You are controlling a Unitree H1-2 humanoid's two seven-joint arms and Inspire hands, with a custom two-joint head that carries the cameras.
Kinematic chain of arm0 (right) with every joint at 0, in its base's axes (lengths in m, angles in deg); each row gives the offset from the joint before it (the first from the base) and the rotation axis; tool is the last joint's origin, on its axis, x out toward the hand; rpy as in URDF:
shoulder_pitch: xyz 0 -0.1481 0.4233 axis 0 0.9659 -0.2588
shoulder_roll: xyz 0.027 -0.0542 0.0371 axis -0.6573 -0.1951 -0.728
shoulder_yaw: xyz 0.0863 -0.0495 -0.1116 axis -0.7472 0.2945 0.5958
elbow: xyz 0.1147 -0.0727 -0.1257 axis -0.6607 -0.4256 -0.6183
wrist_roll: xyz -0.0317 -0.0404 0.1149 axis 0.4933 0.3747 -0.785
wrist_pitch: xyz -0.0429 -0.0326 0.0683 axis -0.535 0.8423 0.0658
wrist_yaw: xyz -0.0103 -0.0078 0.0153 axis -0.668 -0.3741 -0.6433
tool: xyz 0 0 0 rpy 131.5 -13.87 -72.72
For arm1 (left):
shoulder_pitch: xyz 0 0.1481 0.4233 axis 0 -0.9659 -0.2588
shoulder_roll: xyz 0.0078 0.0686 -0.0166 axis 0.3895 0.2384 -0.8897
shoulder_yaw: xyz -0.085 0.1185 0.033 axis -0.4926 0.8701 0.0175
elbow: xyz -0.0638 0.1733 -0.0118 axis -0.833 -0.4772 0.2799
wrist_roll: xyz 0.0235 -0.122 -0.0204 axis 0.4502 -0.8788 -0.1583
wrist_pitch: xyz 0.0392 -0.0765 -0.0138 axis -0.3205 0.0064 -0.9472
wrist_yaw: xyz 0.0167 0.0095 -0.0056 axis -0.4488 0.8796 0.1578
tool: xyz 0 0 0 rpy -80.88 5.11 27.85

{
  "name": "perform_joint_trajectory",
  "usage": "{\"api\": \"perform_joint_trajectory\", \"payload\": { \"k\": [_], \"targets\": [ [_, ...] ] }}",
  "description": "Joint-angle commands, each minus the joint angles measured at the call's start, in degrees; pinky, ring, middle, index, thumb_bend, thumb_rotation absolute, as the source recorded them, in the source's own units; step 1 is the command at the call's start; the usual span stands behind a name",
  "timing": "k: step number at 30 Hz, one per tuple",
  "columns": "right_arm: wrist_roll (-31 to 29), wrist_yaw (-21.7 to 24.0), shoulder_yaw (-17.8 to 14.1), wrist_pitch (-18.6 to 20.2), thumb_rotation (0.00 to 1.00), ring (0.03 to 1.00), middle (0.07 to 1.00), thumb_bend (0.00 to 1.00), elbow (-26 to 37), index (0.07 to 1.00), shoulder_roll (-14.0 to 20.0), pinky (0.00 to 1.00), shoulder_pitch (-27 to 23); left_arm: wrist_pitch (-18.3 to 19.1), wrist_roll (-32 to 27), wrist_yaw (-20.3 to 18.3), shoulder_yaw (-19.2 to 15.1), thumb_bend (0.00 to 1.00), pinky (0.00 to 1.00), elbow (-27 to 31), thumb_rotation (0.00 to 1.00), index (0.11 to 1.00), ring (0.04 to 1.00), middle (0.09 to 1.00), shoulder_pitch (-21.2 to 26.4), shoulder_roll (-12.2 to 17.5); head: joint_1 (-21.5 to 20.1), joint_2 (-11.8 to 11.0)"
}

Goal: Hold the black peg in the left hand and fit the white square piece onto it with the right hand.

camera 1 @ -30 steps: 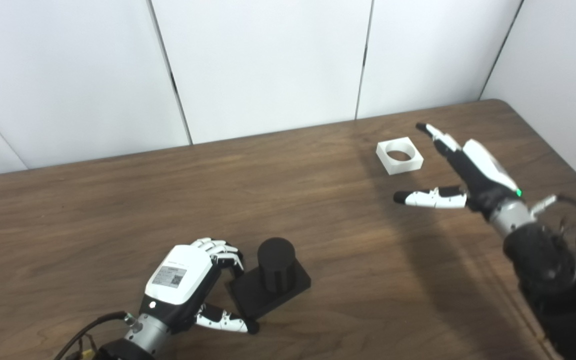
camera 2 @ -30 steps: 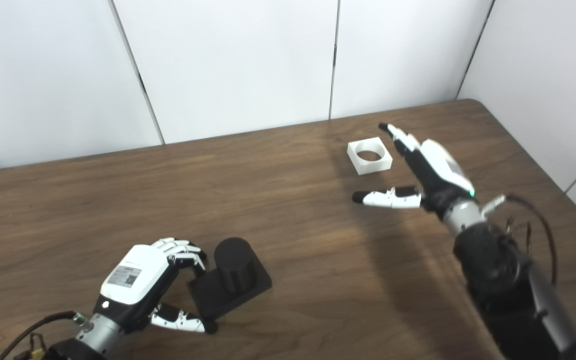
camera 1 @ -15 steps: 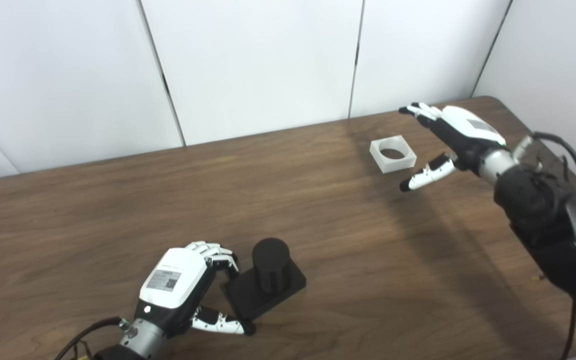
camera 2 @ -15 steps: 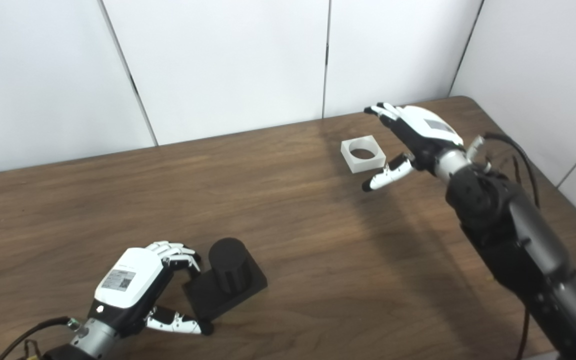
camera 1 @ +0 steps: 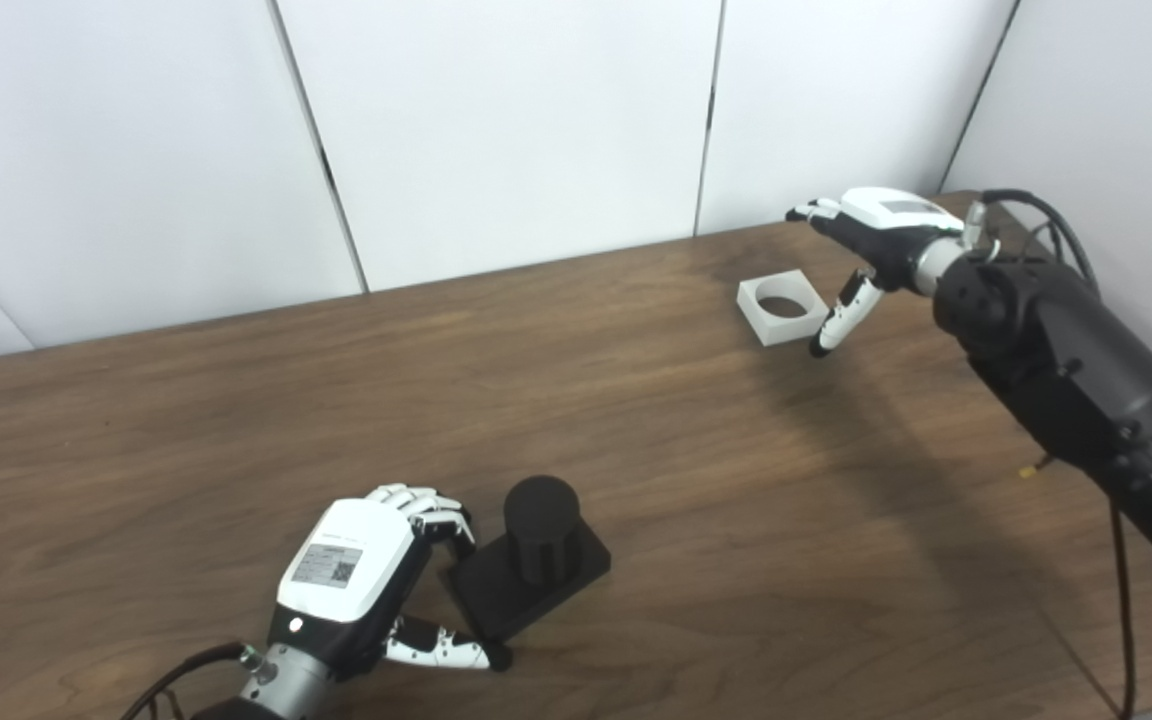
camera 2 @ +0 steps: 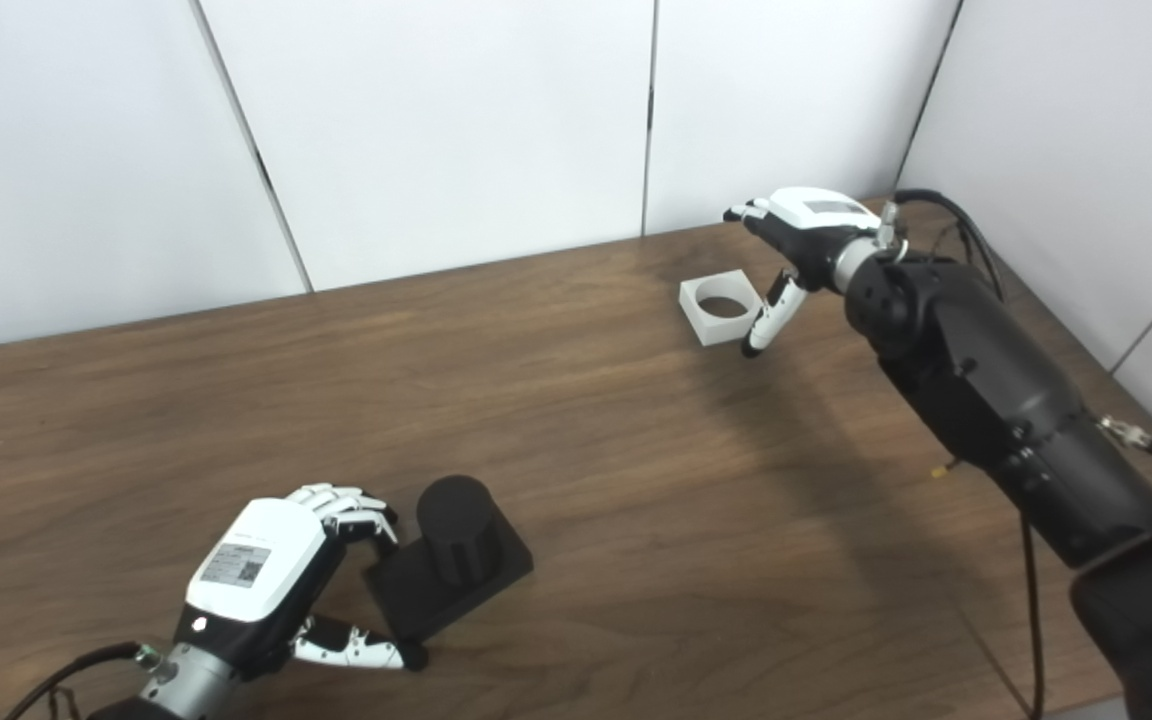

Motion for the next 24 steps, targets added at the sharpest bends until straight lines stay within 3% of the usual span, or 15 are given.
{"api": "perform_joint_trajectory", "payload": {
  "k": [1, 10, 24],
  "targets": [
    [1.91, -0.93, 0.09, -2.24, 0.17, 1.0, 0.996, 0.89, -0.51, 0.954, 1.68, 1.0, -4.19, 0.68, 4.36, -4.75, 2.65, 0.52, 0.82, -2.11, 0.05, 0.488, 0.796, 0.736, -1.9, 0.15, 0.04, 0.03],
    [3.2, -0.18, 3.36, -4.05, 0.17, 1.0, 1.0, 0.9, -6.75, 0.947, 0.74, 1.0, -8.07, 2.28, 5.49, -6.29, 3.37, 0.52, 0.83, -0.76, 0.06, 0.488, 0.798, 0.737, -1.96, -0.35, 0.64, -0.09],
    [4.54, -0.37, 5.27, -3.4, 0.18, 1.0, 0.995, 0.89, -10.31, 0.94, -0.83, 1.0, -7.58, 3.29, 6.27, -8.19, 3.39, 0.52, 0.84, 0.91, 0.06, 0.488, 0.798, 0.739, -2.28, -1.18, 1.74, 0.38]
  ]
}}
